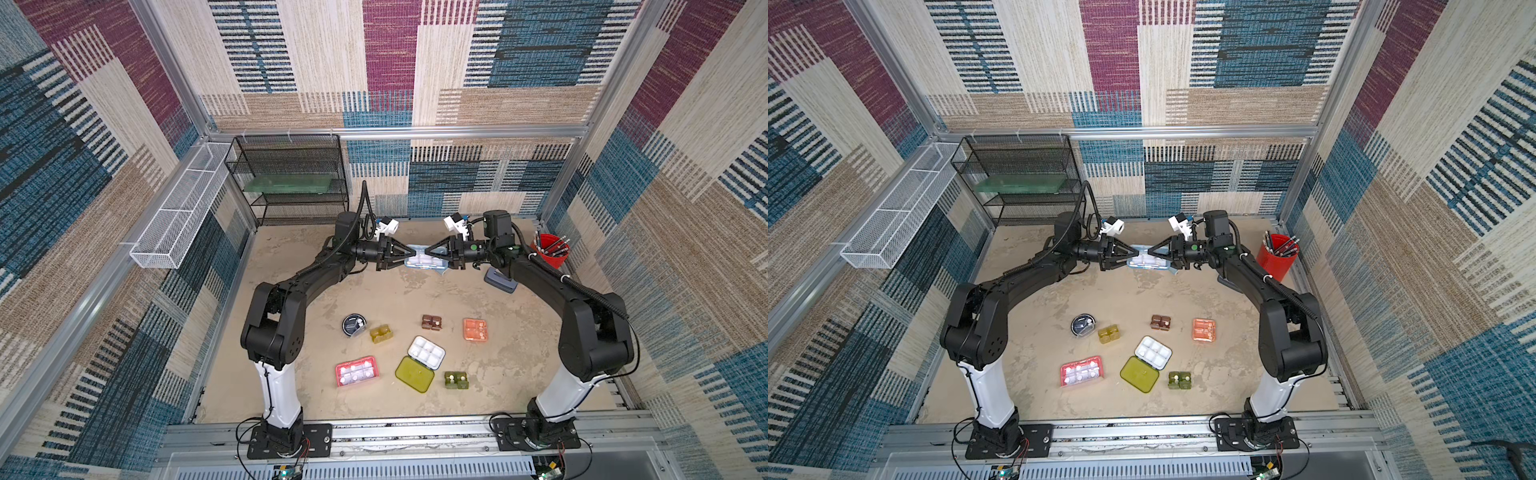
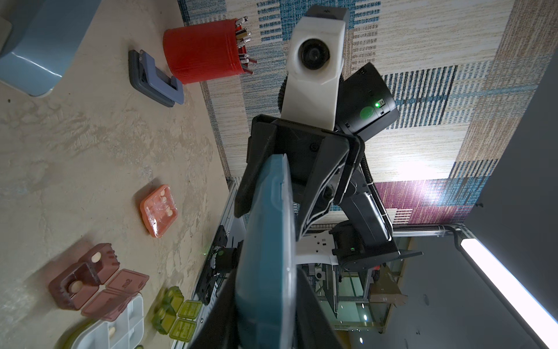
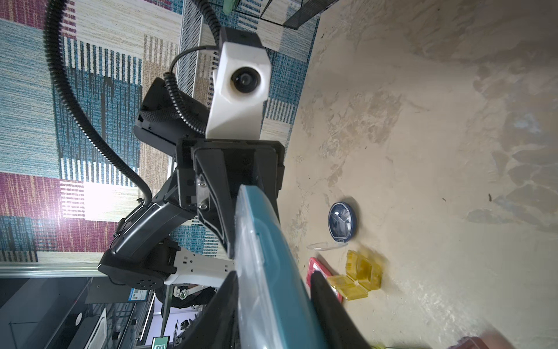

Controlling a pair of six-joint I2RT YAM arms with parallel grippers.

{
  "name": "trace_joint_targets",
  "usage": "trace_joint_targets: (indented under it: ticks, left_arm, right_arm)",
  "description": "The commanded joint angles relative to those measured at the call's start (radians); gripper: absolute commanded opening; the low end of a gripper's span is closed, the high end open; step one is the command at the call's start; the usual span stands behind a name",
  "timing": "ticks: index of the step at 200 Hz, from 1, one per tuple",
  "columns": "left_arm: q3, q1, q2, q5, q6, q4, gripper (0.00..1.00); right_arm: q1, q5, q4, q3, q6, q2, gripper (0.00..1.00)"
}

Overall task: Close pillboxes
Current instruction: Close the lid on the pillbox.

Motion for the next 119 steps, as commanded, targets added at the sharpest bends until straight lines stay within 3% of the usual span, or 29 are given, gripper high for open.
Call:
trace_joint_targets:
  ticks: [1,79,97,119]
  left_arm:
    - [-0.006,-0.003,-0.006,-0.010,0.025,-0.015,0.19]
    - [0.004,-0.003,0.000,-0.010,0.023,-0.022,0.19]
    - [0.007,-0.004,0.001,-0.012,0.015,-0.021,0.33]
    - [0.010,-0.004,0.000,-0.015,0.003,-0.014,0.43]
  right_arm:
    - [0.006,0.008,0.045,0.008,0.018,-0.001,0.38]
    - [0.009,0.014,0.060,-0.010,0.027,-0.017,0.30]
    - [0.007,0.016,0.081,-0.022,0.044,-0.021,0.30]
    - [0.008,0.020,0.109,-0.027,0.066,-0.019,0.30]
